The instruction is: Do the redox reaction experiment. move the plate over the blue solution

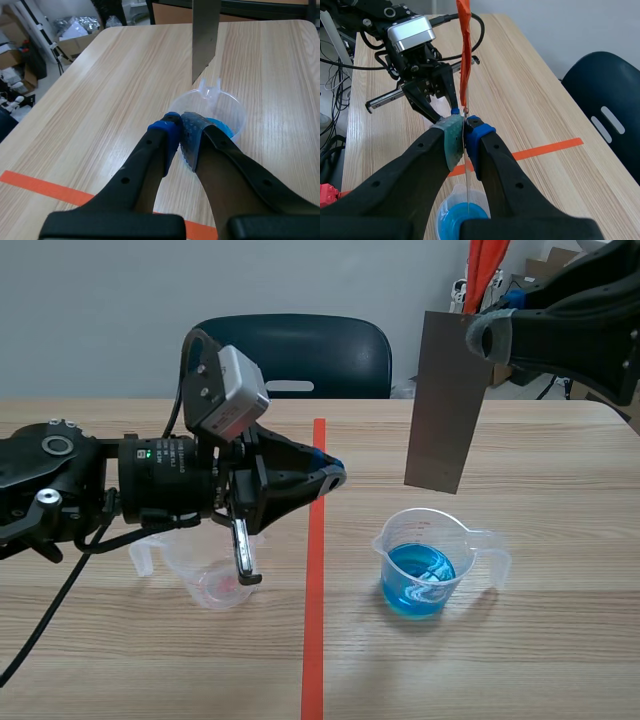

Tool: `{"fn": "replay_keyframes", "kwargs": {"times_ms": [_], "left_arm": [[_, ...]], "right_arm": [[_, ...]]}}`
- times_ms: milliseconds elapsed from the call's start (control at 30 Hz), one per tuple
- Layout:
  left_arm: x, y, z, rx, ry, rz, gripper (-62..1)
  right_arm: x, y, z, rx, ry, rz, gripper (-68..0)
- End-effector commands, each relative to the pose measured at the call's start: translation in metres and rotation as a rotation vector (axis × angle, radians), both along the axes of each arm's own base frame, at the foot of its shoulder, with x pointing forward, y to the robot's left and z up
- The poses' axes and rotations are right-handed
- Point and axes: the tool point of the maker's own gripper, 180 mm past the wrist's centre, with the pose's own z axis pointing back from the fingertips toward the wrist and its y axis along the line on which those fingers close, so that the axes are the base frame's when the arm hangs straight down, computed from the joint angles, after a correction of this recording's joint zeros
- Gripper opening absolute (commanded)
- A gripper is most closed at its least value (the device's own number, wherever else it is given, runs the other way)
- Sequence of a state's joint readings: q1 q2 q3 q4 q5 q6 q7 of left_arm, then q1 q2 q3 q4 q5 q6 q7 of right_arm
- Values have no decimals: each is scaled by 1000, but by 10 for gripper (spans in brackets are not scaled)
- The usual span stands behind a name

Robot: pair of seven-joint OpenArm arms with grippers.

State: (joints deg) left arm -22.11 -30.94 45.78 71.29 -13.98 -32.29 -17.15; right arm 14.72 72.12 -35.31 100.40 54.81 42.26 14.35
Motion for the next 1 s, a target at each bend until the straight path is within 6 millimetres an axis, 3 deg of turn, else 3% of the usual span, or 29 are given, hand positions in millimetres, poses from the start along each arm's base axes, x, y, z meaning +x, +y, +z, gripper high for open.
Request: {"fn": "replay_keyframes", "kwargs": {"times_ms": [0,967], "left_arm": [[-2,-8,7,-20,-6,-27,-583],[10,-27,-17,38,70,-35,-583]], "right_arm": [[1,0,18,19,-47,13,-669],[1,0,17,17,-47,13,-669]]}}
